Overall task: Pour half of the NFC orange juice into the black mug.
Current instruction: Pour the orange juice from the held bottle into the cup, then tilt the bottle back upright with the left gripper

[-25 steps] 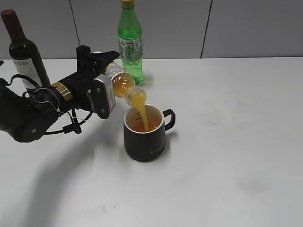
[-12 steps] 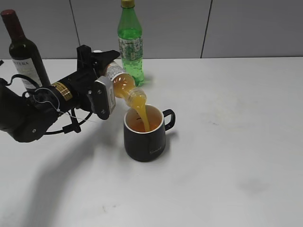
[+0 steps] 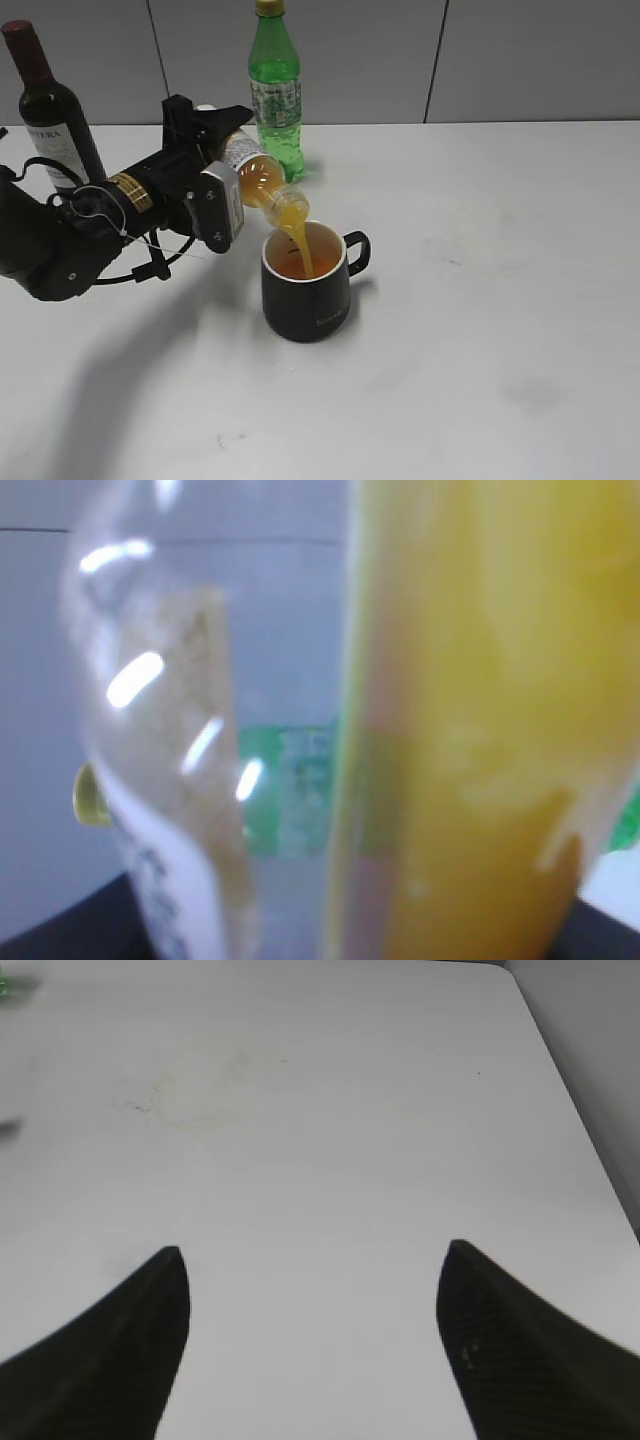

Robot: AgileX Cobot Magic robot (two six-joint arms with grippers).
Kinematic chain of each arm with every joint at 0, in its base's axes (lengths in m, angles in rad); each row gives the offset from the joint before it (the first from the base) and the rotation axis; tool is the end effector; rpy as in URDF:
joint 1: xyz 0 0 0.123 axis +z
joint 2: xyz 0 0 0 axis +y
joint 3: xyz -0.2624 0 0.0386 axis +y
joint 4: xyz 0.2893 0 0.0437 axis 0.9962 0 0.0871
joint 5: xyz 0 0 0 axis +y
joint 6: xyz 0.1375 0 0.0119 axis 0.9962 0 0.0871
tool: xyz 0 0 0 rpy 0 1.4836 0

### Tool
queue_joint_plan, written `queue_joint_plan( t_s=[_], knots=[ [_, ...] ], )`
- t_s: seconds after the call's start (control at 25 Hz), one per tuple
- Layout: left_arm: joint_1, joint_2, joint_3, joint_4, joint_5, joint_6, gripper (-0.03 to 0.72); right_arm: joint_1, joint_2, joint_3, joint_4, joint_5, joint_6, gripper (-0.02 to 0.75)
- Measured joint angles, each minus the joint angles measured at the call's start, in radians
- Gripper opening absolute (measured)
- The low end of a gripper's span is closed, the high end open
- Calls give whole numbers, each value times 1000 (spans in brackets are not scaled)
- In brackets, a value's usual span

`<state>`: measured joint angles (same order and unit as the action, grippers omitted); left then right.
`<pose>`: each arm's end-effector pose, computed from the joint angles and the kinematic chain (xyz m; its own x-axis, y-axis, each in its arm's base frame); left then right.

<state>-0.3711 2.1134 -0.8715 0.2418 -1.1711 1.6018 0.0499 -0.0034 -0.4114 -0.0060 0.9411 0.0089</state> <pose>0.3971 -0.1872 0.0687 0.5541 0.8226 0.1276 -0.0759 -0.1027 0.9918 0.1094 0.0048 0.2585 -0.4248 -0.0158 -0.9051 -0.0432 0.9991 0.0028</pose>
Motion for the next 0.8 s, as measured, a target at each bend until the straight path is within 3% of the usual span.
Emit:
queue_joint_plan(
  t_s=[0.8],
  knots=[
    [0, 0, -1, 0, -1, 20, 468, 0, 0, 0, 0, 0, 0, 585]
  ],
)
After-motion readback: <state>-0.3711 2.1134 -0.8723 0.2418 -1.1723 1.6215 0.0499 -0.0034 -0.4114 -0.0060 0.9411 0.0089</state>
